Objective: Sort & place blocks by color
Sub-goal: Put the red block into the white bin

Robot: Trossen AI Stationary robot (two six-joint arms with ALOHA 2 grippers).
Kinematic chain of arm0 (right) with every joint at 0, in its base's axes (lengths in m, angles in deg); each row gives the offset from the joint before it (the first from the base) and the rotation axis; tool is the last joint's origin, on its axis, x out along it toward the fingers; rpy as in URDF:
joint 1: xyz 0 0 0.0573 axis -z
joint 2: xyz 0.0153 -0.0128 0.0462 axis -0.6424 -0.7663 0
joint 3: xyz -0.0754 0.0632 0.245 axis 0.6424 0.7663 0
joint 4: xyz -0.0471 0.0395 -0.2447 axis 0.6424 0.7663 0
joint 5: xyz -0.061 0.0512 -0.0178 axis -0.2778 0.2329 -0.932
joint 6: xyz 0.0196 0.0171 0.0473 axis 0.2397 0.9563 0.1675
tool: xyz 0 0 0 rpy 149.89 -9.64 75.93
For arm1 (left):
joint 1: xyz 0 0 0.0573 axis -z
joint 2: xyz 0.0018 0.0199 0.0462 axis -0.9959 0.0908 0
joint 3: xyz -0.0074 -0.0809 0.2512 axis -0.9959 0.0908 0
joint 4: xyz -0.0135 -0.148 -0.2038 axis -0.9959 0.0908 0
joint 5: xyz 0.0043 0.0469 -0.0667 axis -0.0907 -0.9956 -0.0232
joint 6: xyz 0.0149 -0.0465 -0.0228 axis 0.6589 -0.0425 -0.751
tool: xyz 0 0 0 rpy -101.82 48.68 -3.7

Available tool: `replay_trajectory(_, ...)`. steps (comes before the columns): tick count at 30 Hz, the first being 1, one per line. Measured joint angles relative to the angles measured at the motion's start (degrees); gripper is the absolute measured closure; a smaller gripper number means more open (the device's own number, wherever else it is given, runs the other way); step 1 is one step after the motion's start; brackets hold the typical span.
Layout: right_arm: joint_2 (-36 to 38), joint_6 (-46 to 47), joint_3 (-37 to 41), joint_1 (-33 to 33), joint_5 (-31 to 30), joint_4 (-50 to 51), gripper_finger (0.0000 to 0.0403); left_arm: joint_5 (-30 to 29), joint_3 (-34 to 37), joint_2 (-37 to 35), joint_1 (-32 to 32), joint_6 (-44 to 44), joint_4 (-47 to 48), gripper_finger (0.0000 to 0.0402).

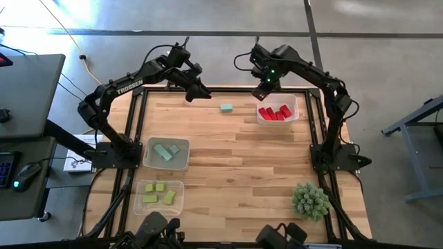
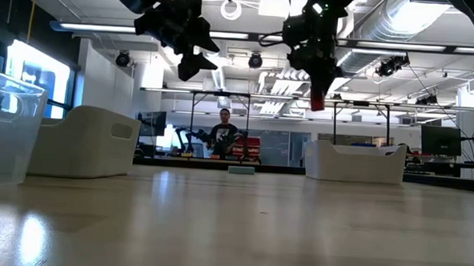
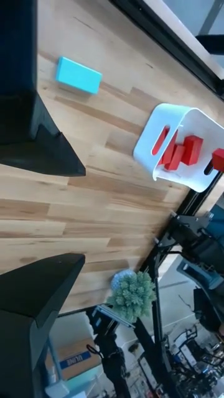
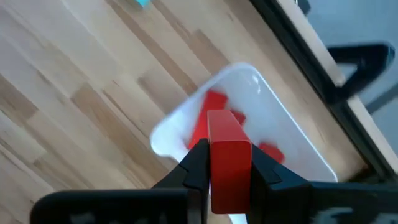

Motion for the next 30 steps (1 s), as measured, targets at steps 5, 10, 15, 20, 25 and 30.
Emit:
replay_trajectory(5, -0.3, -0.4, 0.0, 1.6, -2.4, 4.0, 0.0367, -0.2, 0.0, 0.0, 0.0, 0.1, -0.3, 0.0199)
replay_trajectory(10, -2.9, -1.6, 0.1, 2.8, -2.2, 6.5, 0.0367, -0.2, 0.0, 0.0, 0.0, 0.0, -0.4, 0.0199)
replay_trajectory(15, -5.8, -4.1, 0.1, 2.9, -2.0, 6.4, 0.0365, -3.2, 0.0, 0.0, 0.3, -0.4, -0.4, 0.02)
replay_trajectory(20, -8.2, -4.7, 0.1, 3.2, -1.6, 6.4, 0.0367, -10.6, 0.0, 0.0, 0.7, -1.7, -0.4, 0.02)
replay_trajectory(25, -10.4, -3.7, 0.1, 3.3, -1.3, 6.4, 0.0366, -12.9, 0.0, 0.0, 0.7, -4.3, -0.4, 0.02)
replay_trajectory(30, -12.5, -3.0, 0.1, 3.6, -0.8, 6.4, 0.0366, -13.1, 0.0, -1.4, 0.7, -4.4, -0.1, 0.02)
